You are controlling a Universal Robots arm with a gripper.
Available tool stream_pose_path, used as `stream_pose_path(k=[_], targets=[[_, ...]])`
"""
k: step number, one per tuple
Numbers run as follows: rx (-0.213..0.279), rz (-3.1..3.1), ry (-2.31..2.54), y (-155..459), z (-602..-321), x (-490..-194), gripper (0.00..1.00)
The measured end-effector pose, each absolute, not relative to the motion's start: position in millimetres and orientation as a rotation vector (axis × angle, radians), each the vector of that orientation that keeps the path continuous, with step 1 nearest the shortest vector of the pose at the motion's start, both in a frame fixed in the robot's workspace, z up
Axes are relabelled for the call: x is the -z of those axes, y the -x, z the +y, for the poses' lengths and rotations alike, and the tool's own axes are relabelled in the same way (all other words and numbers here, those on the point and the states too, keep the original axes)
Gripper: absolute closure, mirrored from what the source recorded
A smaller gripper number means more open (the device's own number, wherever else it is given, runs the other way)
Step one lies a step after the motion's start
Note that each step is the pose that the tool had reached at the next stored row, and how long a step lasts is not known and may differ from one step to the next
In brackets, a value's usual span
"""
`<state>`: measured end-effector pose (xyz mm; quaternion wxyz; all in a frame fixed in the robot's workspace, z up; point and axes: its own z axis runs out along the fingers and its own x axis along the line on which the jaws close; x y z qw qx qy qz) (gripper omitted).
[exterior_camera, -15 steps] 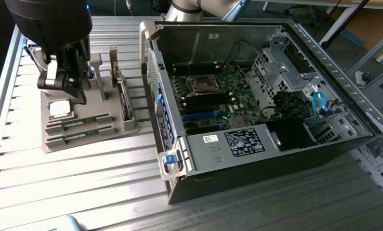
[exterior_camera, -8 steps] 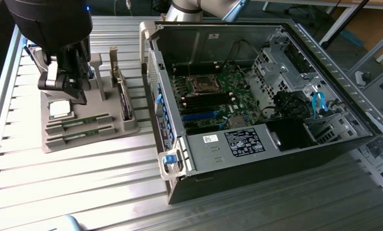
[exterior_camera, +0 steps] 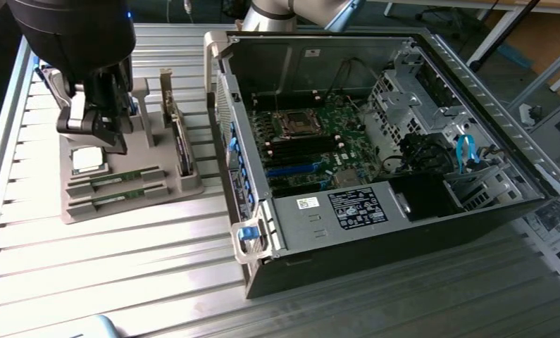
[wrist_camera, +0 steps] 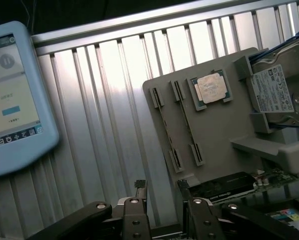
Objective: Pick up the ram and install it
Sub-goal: 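Pick up the ram and move it above insertion slot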
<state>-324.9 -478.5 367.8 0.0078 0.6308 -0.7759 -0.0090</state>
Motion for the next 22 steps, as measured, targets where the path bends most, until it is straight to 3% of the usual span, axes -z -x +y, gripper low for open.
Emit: stream_pose_path(k=[22], targets=[[0.028, -2.425, -1.972, 324.9, -478.5, -360.4, 0.64]])
